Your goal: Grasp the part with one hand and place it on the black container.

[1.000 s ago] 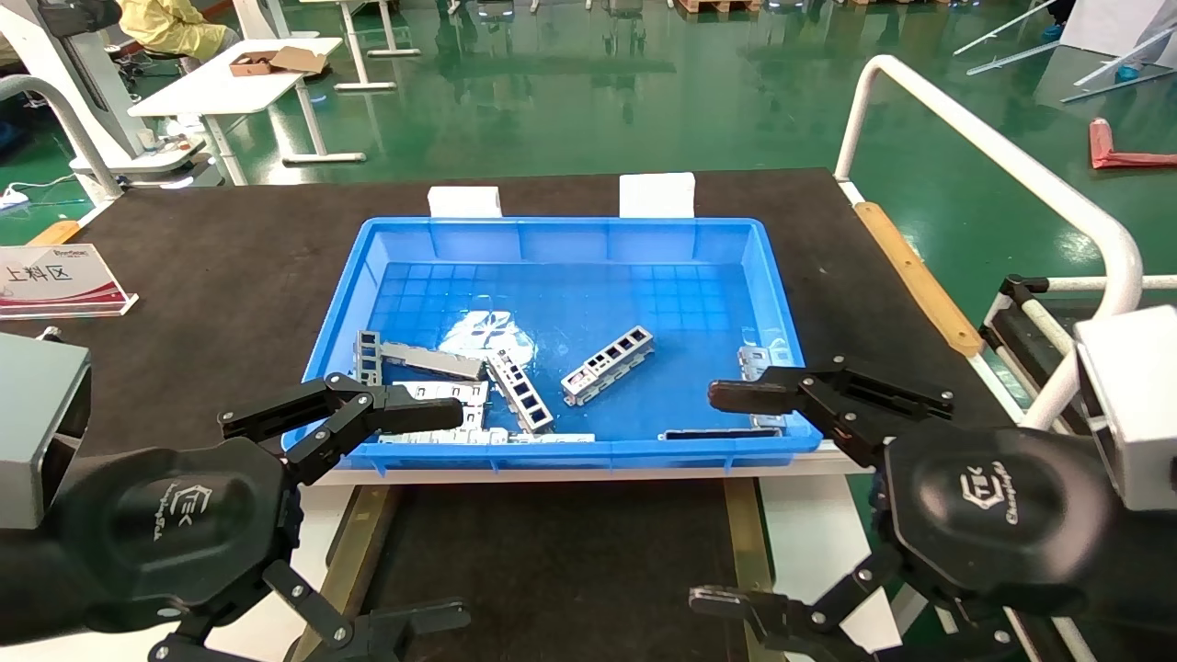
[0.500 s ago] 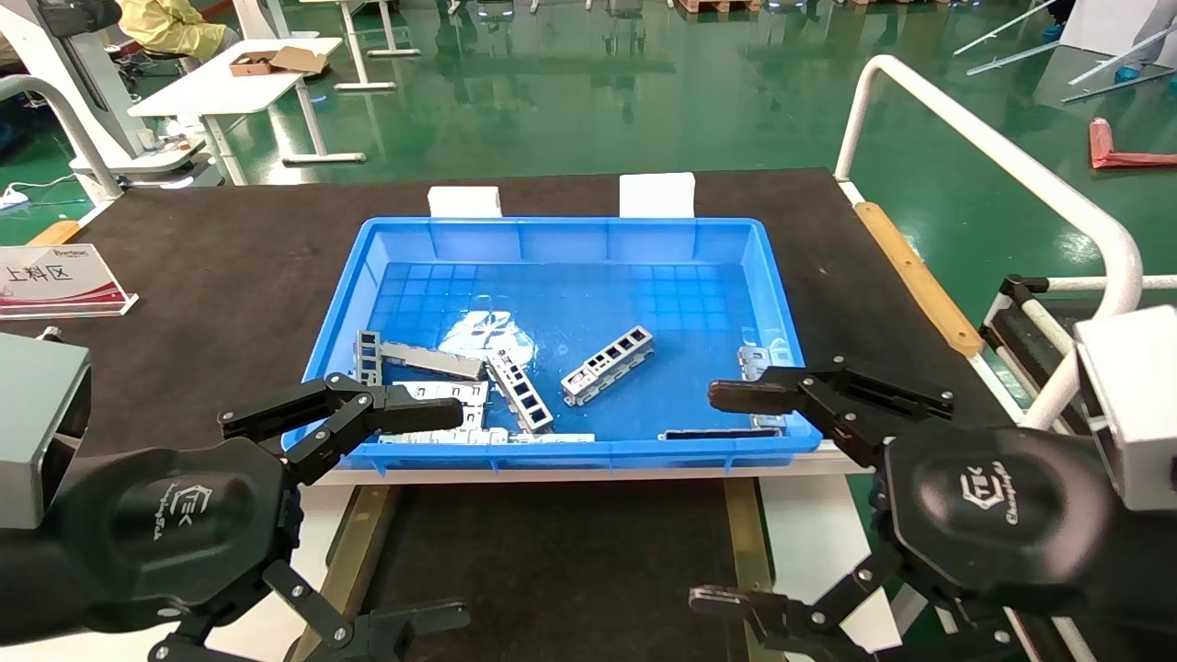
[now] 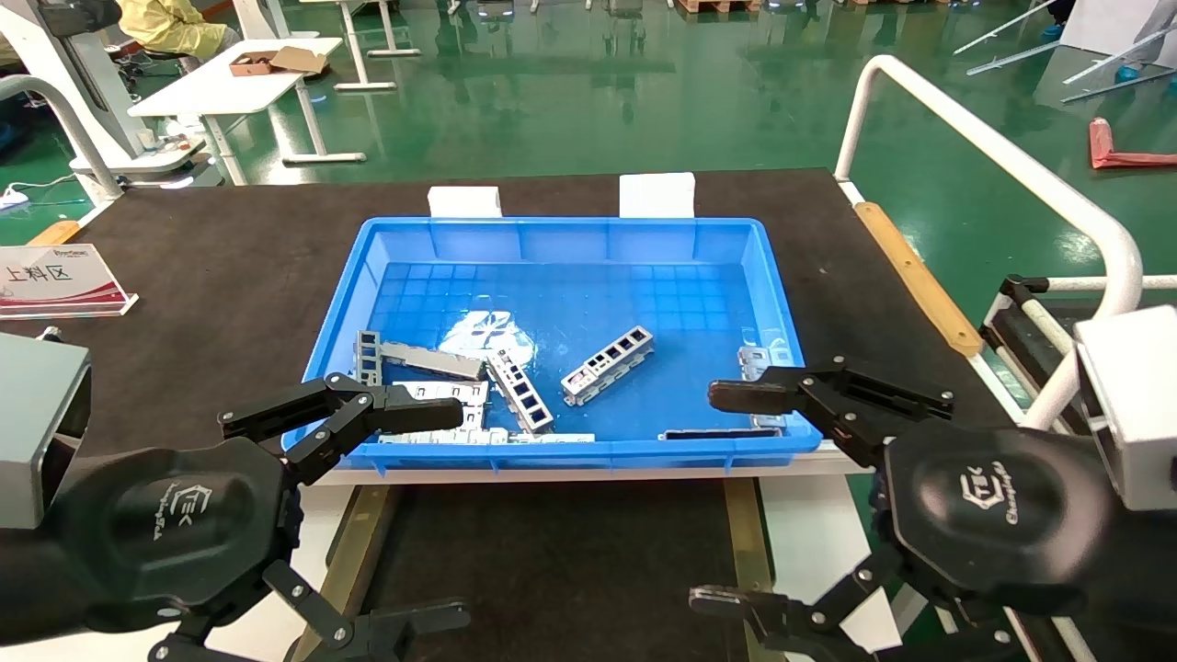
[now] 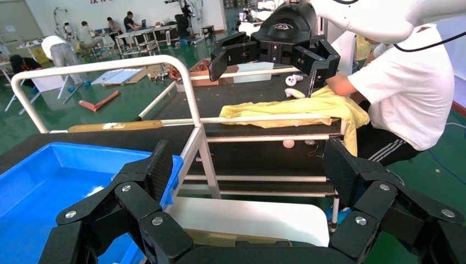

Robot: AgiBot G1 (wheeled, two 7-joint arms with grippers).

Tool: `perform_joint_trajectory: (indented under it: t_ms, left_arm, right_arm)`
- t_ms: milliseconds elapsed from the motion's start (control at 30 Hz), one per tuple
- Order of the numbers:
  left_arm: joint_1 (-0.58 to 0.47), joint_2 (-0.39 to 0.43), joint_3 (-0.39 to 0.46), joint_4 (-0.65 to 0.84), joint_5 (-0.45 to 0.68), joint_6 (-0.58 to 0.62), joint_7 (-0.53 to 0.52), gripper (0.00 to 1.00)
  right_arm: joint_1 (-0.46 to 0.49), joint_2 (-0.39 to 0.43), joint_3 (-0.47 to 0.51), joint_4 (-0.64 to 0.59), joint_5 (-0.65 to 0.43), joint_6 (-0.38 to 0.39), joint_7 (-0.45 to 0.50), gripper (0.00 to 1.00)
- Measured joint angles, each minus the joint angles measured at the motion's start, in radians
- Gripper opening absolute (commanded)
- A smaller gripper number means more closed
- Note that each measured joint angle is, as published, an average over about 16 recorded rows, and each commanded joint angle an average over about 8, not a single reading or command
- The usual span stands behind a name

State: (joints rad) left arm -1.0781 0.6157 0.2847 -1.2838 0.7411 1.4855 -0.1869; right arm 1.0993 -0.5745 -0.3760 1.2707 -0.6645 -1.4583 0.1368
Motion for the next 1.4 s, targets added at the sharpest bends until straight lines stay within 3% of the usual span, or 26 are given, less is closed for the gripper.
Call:
perform_joint_trajectory:
  t_ms: [300, 600, 967, 1400]
  left_arm:
    - [-0.022, 0.028, 0.025, -0.010, 0.064, -0.044, -0.004, 1.00]
    - [-0.087, 0.116, 0.086, 0.007, 0.209, -0.143, -0.016, 1.00]
    - [-0.205, 0.302, 0.187, 0.146, 0.439, -0.319, -0.029, 1.00]
    - [-0.336, 0.562, 0.278, 0.459, 0.634, -0.526, 0.013, 1.00]
  right_arm:
    - [0.000, 0.000, 0.000, 0.000, 0.000, 0.000, 0.000, 1.00]
    - [0.000, 0.000, 0.000, 0.000, 0.000, 0.000, 0.000, 1.00]
    - [0.000, 0.000, 0.000, 0.000, 0.000, 0.000, 0.000, 1.00]
    - [0.000, 0.000, 0.000, 0.000, 0.000, 0.000, 0.000, 1.00]
